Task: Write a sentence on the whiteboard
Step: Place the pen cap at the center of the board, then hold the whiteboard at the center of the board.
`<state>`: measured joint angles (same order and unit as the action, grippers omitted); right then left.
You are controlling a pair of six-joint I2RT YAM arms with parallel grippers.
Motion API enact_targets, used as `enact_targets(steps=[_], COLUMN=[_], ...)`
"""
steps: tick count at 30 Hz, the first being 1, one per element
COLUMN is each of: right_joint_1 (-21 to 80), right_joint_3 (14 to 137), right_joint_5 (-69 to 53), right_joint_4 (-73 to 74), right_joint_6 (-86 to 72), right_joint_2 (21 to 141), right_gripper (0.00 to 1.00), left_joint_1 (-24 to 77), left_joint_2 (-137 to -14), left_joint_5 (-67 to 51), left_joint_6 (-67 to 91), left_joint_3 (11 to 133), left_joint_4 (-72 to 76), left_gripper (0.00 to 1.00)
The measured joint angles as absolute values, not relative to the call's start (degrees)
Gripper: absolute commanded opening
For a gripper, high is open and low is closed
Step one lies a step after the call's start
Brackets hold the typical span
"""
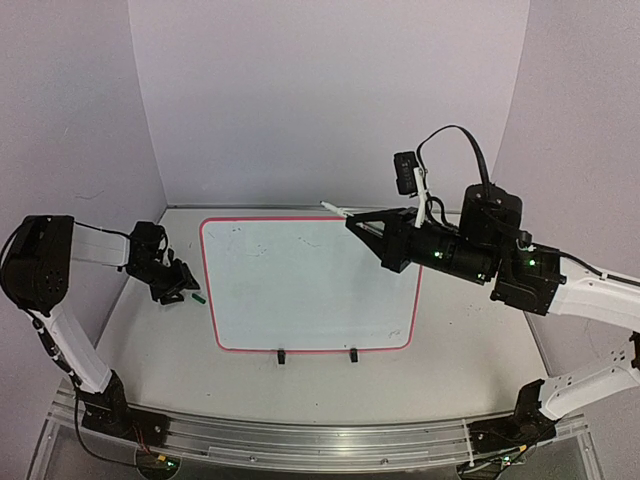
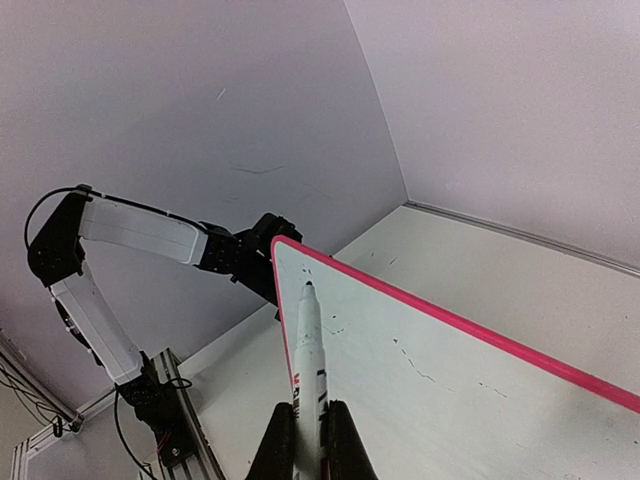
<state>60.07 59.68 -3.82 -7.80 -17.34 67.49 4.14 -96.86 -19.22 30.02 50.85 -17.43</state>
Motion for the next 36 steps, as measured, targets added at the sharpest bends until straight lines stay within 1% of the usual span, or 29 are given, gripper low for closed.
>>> enact_targets(steps=[2,6,8,10,16,19,23,25,32,36], right_joint_1=[60.18,60.39,60.54,60.60,60.71,60.75,60.80,60.80,60.82,60.82], right_joint_3=[59.68,59.67,59.62,59.48,59.24,59.22,59.20,59.11,58.92,58.92], right_joint_5=[-3.81,-3.86,-3.90,-3.88,-4.03,-4.46,-5.48,-6.19,-9.60,-11.18], right_joint_4=[-7.66,-7.60,-7.60,-7.61,-7.64,-7.64,-7.66,-7.70,-7.78,-8.16], right_joint_6=[-17.33,-16.91,-16.68,-16.54,-16.51,-16.51,-16.51,-16.51,-16.31,-15.98], right_joint_2=[67.47,67.25,66.98,66.62,65.73,65.71,65.71,65.71,65.77,66.16], right_gripper=[0.00,0.00,0.00,0.00,0.00,0.00,0.00,0.00,0.00,0.00], left_joint_1=[4.09,3.99,3.79,3.69,3.62,3.55,3.42,3.42,3.42,3.42], left_joint_2=[-95.85,-92.39,-89.64,-86.83,-79.51,-75.99,-70.72,-68.61,-58.26,-56.12], left_joint_5=[-18.44,-16.34,-15.45,-14.75,-13.80,-15.93,-22.17,-27.10,-40.84,-49.28], left_joint_6=[30.07,29.77,29.61,29.26,26.48,23.18,18.44,16.65,14.30,13.69], left_joint_3=[50.85,50.85,50.88,51.03,55.79,59.37,60.38,60.17,54.62,53.42], left_joint_4=[-17.84,-18.90,-20.25,-21.37,-28.30,-30.60,-30.32,-29.55,-22.47,-18.60], left_gripper=[0.66,0.80,0.85,0.88,0.90,0.90,0.89,0.90,0.91,0.91])
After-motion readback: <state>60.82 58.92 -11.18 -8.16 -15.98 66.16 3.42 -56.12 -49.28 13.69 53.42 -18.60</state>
